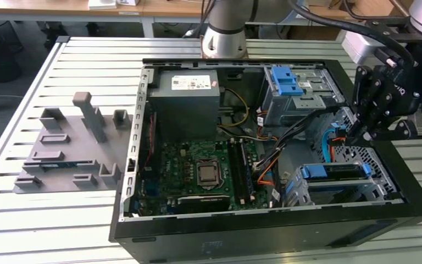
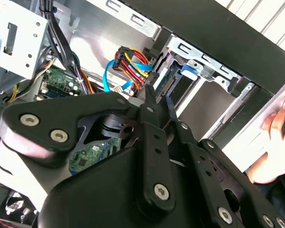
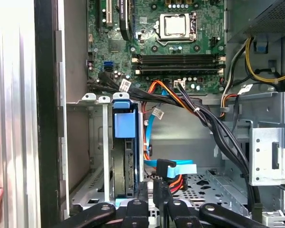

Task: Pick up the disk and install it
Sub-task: 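Insert the first disk wire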

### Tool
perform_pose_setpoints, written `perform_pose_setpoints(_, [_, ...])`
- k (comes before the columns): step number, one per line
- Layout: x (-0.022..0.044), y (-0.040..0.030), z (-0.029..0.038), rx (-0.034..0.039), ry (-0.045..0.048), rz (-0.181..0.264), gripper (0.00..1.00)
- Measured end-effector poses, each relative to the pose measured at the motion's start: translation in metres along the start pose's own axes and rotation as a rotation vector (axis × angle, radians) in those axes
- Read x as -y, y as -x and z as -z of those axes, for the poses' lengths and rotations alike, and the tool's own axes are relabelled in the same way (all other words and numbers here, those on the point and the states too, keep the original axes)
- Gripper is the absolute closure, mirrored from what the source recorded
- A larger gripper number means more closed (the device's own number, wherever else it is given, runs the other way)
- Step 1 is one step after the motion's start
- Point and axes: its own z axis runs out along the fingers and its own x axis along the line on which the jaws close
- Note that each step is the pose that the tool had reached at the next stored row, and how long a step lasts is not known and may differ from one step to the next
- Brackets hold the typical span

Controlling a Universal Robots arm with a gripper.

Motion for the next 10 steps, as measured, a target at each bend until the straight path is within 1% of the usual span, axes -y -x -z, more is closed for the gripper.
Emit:
perform_pose_setpoints(5, [-0.0001,0.0042,-0.0008,-0.0005,0.0,0.0,0.76])
perform_pose_setpoints(10, [-0.0002,0.007,-0.0027,-0.0038,0.0,0.0,0.76])
